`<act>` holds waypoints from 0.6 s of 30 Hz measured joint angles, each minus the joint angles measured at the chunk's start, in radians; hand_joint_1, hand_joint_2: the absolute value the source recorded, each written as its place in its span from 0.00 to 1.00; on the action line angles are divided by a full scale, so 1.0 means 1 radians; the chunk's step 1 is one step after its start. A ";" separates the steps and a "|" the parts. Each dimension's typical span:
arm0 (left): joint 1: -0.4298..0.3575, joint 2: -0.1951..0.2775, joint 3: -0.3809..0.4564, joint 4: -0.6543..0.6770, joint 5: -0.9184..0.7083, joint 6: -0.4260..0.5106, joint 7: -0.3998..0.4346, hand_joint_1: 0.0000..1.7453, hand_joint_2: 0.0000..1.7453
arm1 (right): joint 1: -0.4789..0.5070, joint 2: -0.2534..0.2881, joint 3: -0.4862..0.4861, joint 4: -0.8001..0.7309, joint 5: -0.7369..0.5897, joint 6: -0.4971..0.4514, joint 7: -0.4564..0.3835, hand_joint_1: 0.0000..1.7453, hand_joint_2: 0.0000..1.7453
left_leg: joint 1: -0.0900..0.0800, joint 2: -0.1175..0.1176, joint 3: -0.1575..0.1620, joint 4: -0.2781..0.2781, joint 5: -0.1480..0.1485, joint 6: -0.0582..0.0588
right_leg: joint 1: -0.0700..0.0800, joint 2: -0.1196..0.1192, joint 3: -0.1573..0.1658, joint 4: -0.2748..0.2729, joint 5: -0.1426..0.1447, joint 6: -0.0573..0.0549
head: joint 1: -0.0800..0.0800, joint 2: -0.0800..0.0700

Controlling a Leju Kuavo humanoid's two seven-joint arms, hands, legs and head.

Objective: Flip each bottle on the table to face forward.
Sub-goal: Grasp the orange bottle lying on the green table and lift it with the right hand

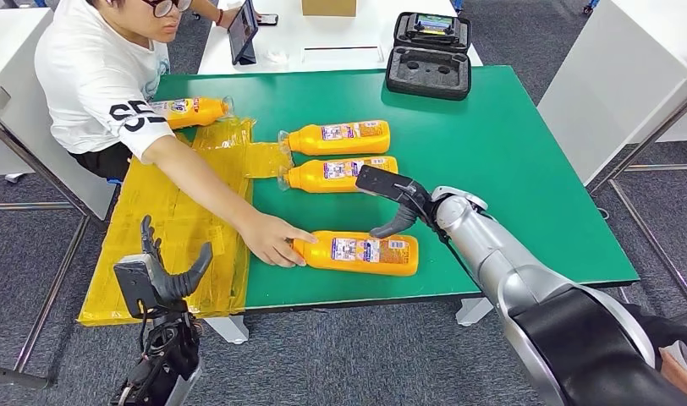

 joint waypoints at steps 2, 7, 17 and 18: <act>0.001 0.000 0.002 0.000 0.000 0.000 0.000 0.00 1.00 | -0.002 0.000 -0.003 0.000 -0.001 0.000 0.000 0.00 1.00 | 0.000 0.000 0.000 0.000 0.000 0.000 | 0.000 0.000 0.000 0.000 0.000 0.000 | 0.000 0.000; 0.001 0.000 0.005 0.000 -0.005 0.000 0.000 0.00 1.00 | -0.004 0.000 -0.004 0.000 0.000 -0.003 0.000 0.00 1.00 | 0.000 0.000 0.000 0.000 0.000 0.000 | 0.000 0.000 0.000 0.000 0.000 0.000 | 0.000 0.000; 0.002 0.000 0.005 0.000 -0.008 -0.004 0.000 0.00 1.00 | 0.017 0.020 0.002 0.001 0.039 -0.053 -0.001 0.00 1.00 | 0.000 0.000 0.000 0.000 0.000 0.000 | 0.000 0.000 0.000 0.000 0.000 0.000 | 0.000 0.000; 0.002 0.000 0.005 0.000 -0.008 -0.003 0.000 0.00 1.00 | 0.023 0.023 0.003 0.002 0.039 -0.055 -0.010 0.00 1.00 | 0.000 0.000 0.000 0.000 0.000 0.000 | 0.000 0.000 0.000 0.000 0.000 0.000 | 0.000 0.000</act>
